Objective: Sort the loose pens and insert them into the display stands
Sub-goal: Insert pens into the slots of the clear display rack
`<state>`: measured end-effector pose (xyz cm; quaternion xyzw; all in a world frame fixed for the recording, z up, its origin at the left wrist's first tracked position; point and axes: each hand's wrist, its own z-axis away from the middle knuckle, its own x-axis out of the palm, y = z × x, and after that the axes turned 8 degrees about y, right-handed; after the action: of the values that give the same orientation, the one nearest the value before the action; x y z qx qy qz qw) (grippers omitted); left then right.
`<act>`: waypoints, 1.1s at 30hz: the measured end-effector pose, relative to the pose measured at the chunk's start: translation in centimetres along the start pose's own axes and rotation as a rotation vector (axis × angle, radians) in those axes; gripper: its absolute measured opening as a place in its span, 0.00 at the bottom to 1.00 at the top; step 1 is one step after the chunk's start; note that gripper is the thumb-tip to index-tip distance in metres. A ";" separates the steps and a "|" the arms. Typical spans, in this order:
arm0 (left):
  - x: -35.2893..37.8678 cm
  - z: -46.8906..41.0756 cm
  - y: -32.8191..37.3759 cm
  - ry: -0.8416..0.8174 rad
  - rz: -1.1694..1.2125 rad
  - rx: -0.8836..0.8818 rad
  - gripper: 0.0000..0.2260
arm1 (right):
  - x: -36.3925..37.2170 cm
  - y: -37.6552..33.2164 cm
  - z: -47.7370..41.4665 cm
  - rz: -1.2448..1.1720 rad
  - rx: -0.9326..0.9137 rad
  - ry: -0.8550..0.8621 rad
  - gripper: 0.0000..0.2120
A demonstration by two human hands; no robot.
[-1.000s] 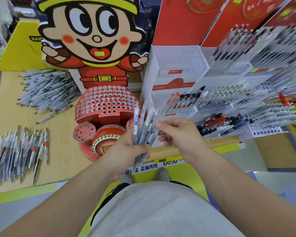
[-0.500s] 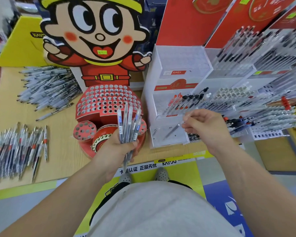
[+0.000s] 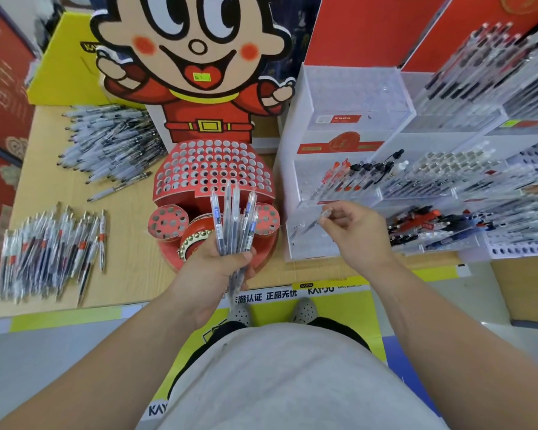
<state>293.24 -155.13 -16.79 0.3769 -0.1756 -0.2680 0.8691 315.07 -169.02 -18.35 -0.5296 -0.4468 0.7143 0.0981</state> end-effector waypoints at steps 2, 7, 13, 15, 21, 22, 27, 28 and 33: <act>0.0 0.0 0.0 0.004 0.007 0.001 0.12 | 0.2 -0.2 -0.2 0.029 -0.050 -0.020 0.08; 0.2 0.3 0.0 0.001 0.017 0.008 0.12 | 0.9 0.2 -0.3 0.150 -0.125 -0.096 0.10; 0.2 1.1 0.3 -0.015 0.035 0.038 0.13 | 2.2 0.6 -0.2 0.273 -0.171 -0.137 0.10; 0.1 1.5 0.5 -0.029 0.051 0.043 0.13 | 2.3 0.6 -0.3 0.298 -0.179 -0.143 0.10; 0.5 2.3 1.3 -0.084 0.095 0.063 0.13 | 2.2 1.0 -0.1 0.333 -0.133 -0.154 0.11; 0.7 2.4 1.5 -0.093 0.092 0.067 0.13 | 2.3 0.9 -0.1 0.338 -0.126 -0.157 0.11; 1.2 2.9 2.4 -0.151 0.104 0.092 0.13 | 1.4 -0.1 -0.1 0.366 -0.054 -0.190 0.17; 1.2 3.0 2.5 -0.164 0.099 0.096 0.13 | 0.9 -0.4 0.2 0.351 -0.040 -0.170 0.18; 1.8 3.4 2.7 -0.282 0.064 0.102 0.11 | -2.1 -5.4 2.9 -0.270 0.232 -0.045 0.09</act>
<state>293.83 -156.54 -12.41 0.3732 -0.3211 -0.2810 0.8238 311.73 -168.69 -12.86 -0.4340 -0.4303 0.7531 0.2435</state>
